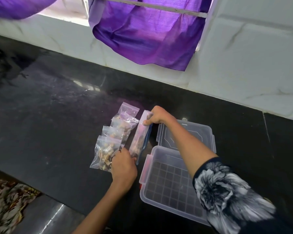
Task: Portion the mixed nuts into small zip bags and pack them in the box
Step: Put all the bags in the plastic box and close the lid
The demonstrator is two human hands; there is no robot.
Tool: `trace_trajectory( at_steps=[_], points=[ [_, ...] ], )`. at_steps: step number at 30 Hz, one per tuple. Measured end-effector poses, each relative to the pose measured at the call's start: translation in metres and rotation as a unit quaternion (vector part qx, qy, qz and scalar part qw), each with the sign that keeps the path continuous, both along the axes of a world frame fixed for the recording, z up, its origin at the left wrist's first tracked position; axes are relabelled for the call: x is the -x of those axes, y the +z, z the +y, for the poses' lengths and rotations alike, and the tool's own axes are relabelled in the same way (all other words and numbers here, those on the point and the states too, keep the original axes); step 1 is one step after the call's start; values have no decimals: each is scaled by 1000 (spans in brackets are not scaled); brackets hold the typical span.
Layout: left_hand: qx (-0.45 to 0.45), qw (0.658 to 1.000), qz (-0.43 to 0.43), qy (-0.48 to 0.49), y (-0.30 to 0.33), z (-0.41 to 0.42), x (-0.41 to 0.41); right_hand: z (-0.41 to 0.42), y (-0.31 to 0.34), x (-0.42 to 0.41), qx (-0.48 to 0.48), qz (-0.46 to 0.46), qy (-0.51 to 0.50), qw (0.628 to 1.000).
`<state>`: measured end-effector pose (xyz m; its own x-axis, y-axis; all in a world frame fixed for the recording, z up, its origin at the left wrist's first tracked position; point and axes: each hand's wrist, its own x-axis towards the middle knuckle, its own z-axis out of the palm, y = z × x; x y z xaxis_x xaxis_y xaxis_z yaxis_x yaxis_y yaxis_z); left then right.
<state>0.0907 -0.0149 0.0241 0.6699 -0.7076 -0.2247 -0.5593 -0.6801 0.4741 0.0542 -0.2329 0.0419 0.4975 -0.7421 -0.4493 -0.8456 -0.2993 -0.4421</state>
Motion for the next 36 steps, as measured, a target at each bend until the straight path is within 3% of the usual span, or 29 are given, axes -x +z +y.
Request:
trace_trajectory(
  at_steps=[3, 7, 9, 11, 12, 14, 19, 22, 26, 28, 30, 32, 34, 36],
  points=[
    [8, 1000, 18, -13, 4, 0, -6, -4, 13, 3, -66, -61, -18, 996],
    [115, 990, 85, 13, 35, 5, -32, -6, 47, 22, -146, -201, -102, 963],
    [202, 963, 179, 25, 62, 6, -44, 3, 76, 44, -174, -303, -154, 924],
    [275, 913, 299, 44, 87, 7, -49, 24, 106, 77, -164, -374, -193, 892],
    [296, 892, 337, 47, 96, 7, -48, 36, 118, 95, -140, -382, -209, 889],
    [304, 883, 355, 39, 106, 9, -42, 66, 128, 137, -74, -332, -236, 910],
    [210, 911, 353, -39, 98, 10, -9, 149, 117, 216, -52, -220, -305, 925],
    [168, 941, 274, -108, 82, 11, 11, 174, 91, 232, -34, -165, -333, 928],
    [187, 963, 61, -185, 71, 16, 24, 194, 71, 225, 84, -35, -306, 948],
    [176, 954, -70, -232, 61, 15, 26, 199, 62, 218, 193, 11, -290, 937],
    [165, 941, -147, -258, 53, 15, 26, 201, 52, 214, 264, 61, -277, 922],
    [157, 939, -174, -253, 55, 17, 28, 205, 50, 212, 331, 94, -267, 900],
    [161, 929, -196, -269, 60, 19, 35, 210, 51, 204, 400, 70, -243, 881],
    [189, 884, -238, -355, 56, 23, 46, 217, 46, 192, 407, 45, -171, 896]
  ],
)
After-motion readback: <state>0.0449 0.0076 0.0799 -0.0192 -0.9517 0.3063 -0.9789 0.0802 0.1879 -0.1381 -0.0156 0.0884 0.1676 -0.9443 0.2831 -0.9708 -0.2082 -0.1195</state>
